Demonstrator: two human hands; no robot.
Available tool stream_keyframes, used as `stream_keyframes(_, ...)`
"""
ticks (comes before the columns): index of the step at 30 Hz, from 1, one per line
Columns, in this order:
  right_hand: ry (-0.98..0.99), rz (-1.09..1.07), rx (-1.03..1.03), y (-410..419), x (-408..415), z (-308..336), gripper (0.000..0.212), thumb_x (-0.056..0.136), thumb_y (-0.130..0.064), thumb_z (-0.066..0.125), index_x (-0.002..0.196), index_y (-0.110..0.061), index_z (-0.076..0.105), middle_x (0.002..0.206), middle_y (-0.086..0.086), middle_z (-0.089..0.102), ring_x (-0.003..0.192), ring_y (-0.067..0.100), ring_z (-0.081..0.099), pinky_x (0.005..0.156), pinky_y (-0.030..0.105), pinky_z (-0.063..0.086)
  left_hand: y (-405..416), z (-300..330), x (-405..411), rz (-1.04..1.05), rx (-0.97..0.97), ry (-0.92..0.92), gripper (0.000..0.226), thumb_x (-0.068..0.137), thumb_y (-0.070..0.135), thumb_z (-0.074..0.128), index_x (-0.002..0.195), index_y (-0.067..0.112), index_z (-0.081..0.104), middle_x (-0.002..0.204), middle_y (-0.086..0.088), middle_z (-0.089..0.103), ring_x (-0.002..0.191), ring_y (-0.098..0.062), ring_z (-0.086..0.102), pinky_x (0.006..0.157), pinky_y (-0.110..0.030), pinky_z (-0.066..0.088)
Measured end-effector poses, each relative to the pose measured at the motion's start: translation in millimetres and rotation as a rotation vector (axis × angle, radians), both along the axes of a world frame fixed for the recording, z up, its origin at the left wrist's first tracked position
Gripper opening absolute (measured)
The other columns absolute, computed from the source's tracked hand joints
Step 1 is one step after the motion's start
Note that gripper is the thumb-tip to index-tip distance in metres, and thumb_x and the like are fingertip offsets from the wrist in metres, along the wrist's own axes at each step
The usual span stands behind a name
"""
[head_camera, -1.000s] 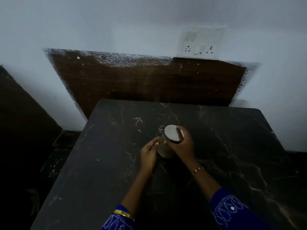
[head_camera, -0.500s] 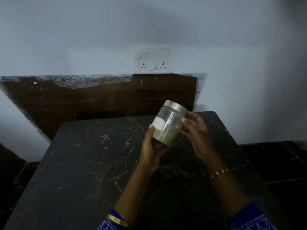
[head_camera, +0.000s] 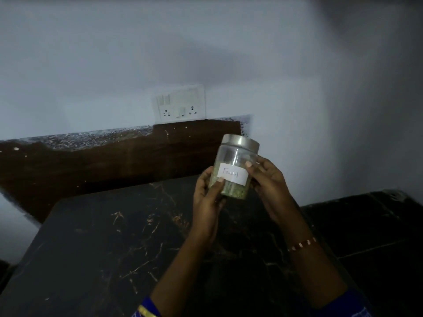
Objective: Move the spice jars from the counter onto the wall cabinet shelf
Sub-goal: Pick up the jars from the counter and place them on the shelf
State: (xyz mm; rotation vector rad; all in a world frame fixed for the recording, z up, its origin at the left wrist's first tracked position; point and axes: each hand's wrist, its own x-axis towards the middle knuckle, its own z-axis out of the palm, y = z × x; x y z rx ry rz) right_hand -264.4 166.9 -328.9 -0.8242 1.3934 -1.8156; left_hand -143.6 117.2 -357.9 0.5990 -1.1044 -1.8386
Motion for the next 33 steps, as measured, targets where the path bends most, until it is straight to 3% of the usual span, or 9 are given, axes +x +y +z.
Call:
stream_keyframes(5,0.123,-0.002,-0.076,3,-27,39,0.038,0.092,-0.021,0.051,0.130,-0.017,0.050,0.114,0.003,0.065,0.101,0.015,0.064,0.081,0.026,0.056,-2,42,-38,0.034,-0.147,0.023,0.047,0.089,0.013,0.054,0.134,0.010,0.041,0.130,-0.016,0.054,0.113,-0.027,0.058,0.092,-0.040,0.052)
stream_keyframes(7,0.224,0.000,-0.095,0,-40,61,0.044,0.089,-0.023,0.056,0.133,-0.022,0.047,0.118,0.005,0.063,0.106,0.017,0.063,0.086,0.032,0.056,-4,64,-54,0.045,-0.215,0.040,0.043,0.091,0.011,0.050,0.133,0.011,0.041,0.130,-0.014,0.054,0.112,-0.023,0.058,0.091,-0.038,0.052)
stream_keyframes(12,0.482,-0.065,-0.169,-9,-76,139,0.059,0.083,-0.028,0.065,0.137,-0.026,0.040,0.122,0.004,0.057,0.106,0.019,0.060,0.082,0.027,0.056,-19,129,-90,0.092,-0.453,0.054,0.045,0.091,0.020,0.053,0.133,0.012,0.041,0.125,-0.008,0.055,0.111,-0.019,0.059,0.091,-0.035,0.054)
stream_keyframes(16,0.524,-0.132,-0.279,-19,-105,196,0.065,0.081,-0.026,0.068,0.137,-0.020,0.034,0.132,0.007,0.053,0.111,0.022,0.059,0.088,0.034,0.055,-31,191,-115,0.214,-0.681,-0.008,0.054,0.079,0.033,0.055,0.130,0.017,0.045,0.130,-0.007,0.054,0.119,-0.023,0.055,0.097,-0.038,0.051)
stream_keyframes(22,0.567,-0.163,-0.483,-33,-148,278,0.060,0.076,-0.020,0.074,0.127,-0.010,0.043,0.123,0.012,0.059,0.107,0.025,0.063,0.085,0.036,0.056,-48,279,-148,0.278,-0.962,-0.055,0.044,0.092,0.020,0.053,0.135,0.011,0.044,0.129,-0.007,0.057,0.114,-0.019,0.058,0.096,-0.031,0.051)
stream_keyframes(25,0.607,-0.218,-0.557,-38,-166,318,0.060,0.078,-0.020,0.072,0.131,-0.011,0.044,0.114,0.008,0.059,0.098,0.019,0.063,0.070,0.020,0.056,-51,323,-167,0.316,-1.073,-0.052,0.042,0.091,0.014,0.055,0.132,0.007,0.047,0.121,-0.006,0.059,0.105,-0.013,0.059,0.091,-0.024,0.050)
stream_keyframes(28,0.702,-0.302,-0.603,-43,-182,349,0.063,0.081,-0.019,0.069,0.137,-0.013,0.041,0.100,-0.002,0.055,0.080,0.004,0.058,0.053,0.006,0.049,-57,361,-189,0.430,-1.158,-0.142,0.040,0.088,0.014,0.059,0.126,0.004,0.054,0.119,-0.014,0.062,0.103,-0.021,0.060,0.091,-0.032,0.052)
stream_keyframes(30,0.740,-0.354,-0.606,-48,-195,361,0.066,0.082,-0.018,0.067,0.140,-0.012,0.037,0.104,-0.002,0.051,0.080,0.001,0.054,0.051,-0.001,0.044,-63,378,-205,0.442,-1.163,-0.201,0.040,0.086,0.014,0.061,0.125,0.004,0.055,0.115,-0.012,0.064,0.102,-0.024,0.062,0.094,-0.039,0.051)
stream_keyframes(33,0.768,-0.434,-0.597,-57,-213,369,0.065,0.082,-0.019,0.066,0.140,-0.012,0.036,0.106,-0.003,0.048,0.093,0.007,0.049,0.056,-0.003,0.042,-69,398,-227,0.451,-1.172,-0.312,0.048,0.085,0.014,0.062,0.131,0.007,0.047,0.117,-0.010,0.061,0.102,-0.021,0.060,0.093,-0.038,0.051)
